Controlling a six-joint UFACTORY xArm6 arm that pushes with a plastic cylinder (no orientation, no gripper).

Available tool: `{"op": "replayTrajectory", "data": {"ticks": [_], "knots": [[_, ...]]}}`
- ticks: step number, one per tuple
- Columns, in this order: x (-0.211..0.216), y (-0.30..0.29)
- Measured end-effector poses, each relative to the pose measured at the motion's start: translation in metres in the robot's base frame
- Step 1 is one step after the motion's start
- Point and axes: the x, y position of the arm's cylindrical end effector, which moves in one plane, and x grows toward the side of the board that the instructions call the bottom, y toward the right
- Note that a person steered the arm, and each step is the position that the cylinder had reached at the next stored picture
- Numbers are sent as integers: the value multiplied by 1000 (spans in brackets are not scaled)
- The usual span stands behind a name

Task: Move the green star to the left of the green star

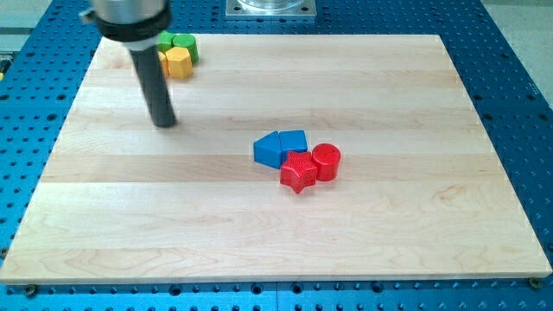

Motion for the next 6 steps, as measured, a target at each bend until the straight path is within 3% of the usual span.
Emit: {"op": "replayTrajectory", "data": {"ticks": [3,6], "knots": [[-23,-37],[-191,-46]]}}
